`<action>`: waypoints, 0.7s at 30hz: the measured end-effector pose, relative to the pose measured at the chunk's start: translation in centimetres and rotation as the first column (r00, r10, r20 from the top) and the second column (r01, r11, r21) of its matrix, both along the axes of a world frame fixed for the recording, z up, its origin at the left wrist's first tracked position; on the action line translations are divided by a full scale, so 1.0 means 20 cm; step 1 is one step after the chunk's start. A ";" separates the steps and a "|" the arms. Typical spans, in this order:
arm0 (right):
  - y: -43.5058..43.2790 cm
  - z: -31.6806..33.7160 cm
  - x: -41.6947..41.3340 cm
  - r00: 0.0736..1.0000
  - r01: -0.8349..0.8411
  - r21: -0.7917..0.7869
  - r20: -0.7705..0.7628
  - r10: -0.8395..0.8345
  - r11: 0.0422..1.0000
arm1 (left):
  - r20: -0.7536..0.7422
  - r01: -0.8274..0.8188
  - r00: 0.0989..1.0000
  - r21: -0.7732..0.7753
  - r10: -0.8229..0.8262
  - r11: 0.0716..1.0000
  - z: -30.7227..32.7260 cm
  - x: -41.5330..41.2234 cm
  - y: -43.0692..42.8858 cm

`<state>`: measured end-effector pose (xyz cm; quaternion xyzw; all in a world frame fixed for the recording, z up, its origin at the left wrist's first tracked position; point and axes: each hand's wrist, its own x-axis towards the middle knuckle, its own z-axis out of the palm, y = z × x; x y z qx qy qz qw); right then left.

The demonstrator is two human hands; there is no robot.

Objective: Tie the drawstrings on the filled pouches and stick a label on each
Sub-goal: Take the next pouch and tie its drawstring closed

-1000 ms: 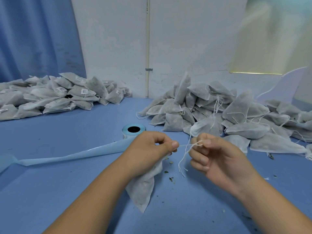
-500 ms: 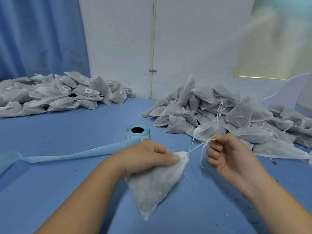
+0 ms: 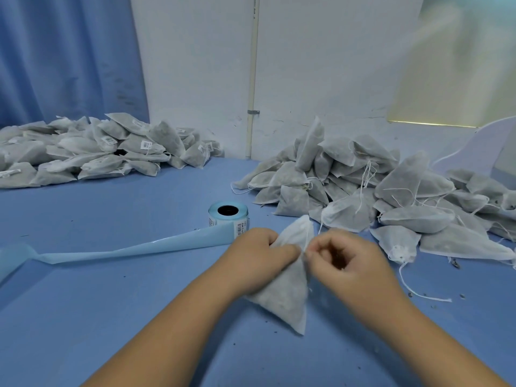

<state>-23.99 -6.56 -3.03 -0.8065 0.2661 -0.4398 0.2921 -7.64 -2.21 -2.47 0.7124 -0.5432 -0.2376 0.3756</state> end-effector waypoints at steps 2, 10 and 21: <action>0.00 -0.02 0.00 0.983 0.055 -0.264 -0.153 -0.098 0.963 | -0.101 -0.003 0.995 -0.027 0.000 1.000 0.00 0.00 0.00; -0.02 -0.05 0.00 0.969 0.091 -0.370 -0.183 -0.168 0.925 | -0.375 0.198 0.910 0.022 -0.175 0.980 -0.01 0.02 0.01; 0.03 0.00 0.09 0.954 -0.289 0.478 0.214 0.209 0.830 | -0.644 0.370 0.704 -0.028 -0.300 0.929 -0.02 0.21 0.05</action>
